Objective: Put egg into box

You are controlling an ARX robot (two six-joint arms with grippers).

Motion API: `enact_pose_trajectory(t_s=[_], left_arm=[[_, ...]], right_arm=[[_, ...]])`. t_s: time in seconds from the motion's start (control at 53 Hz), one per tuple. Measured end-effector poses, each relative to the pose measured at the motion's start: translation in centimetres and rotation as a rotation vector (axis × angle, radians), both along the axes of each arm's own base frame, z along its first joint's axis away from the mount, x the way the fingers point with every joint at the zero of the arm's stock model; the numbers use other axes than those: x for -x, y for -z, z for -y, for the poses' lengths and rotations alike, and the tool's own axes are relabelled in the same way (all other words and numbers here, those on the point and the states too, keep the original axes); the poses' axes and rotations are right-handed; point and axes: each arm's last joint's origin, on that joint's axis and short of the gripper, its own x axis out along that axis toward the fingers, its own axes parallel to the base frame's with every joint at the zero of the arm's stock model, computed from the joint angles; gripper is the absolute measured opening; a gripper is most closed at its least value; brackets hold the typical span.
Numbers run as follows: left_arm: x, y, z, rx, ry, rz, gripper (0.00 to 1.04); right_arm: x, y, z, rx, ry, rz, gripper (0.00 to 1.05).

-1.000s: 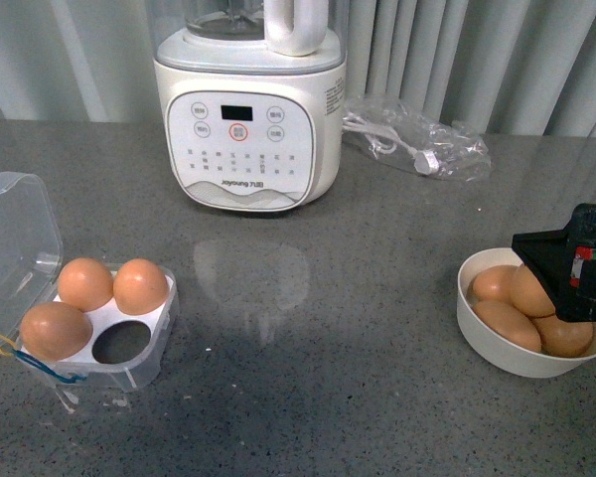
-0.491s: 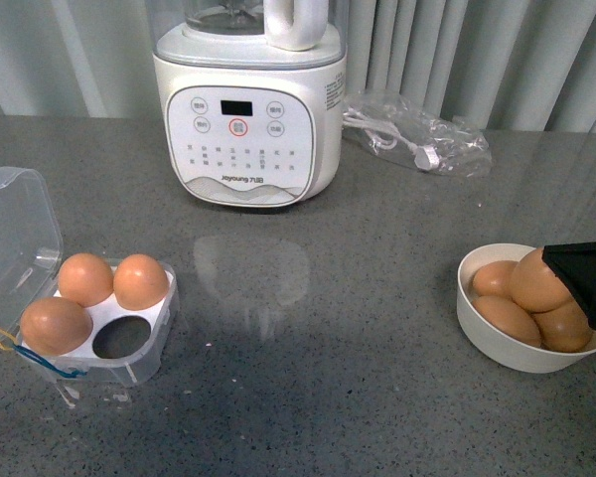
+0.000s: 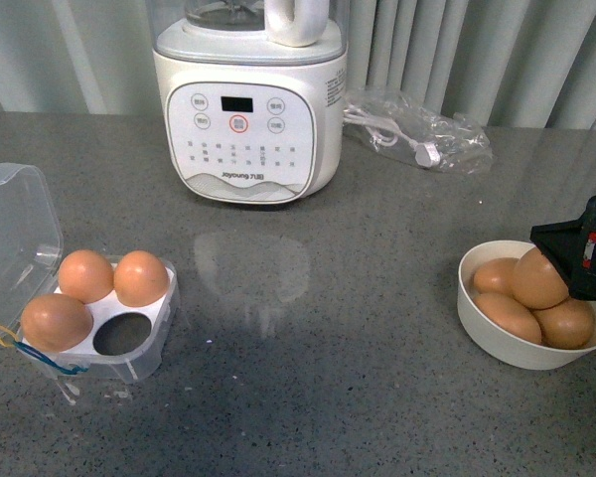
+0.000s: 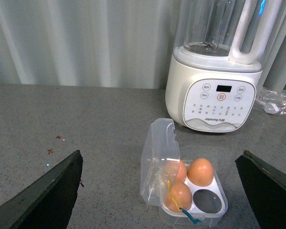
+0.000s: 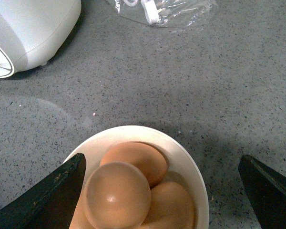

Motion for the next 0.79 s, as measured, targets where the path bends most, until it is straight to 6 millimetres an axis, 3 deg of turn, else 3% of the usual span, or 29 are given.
enact_pose_trajectory(t_s=[0.792], left_arm=[[0.0, 0.0, 0.0, 0.000, 0.000, 0.000, 0.98]], right_arm=[[-1.3, 1.1, -1.9, -0.005, -0.078, -0.037, 0.97]])
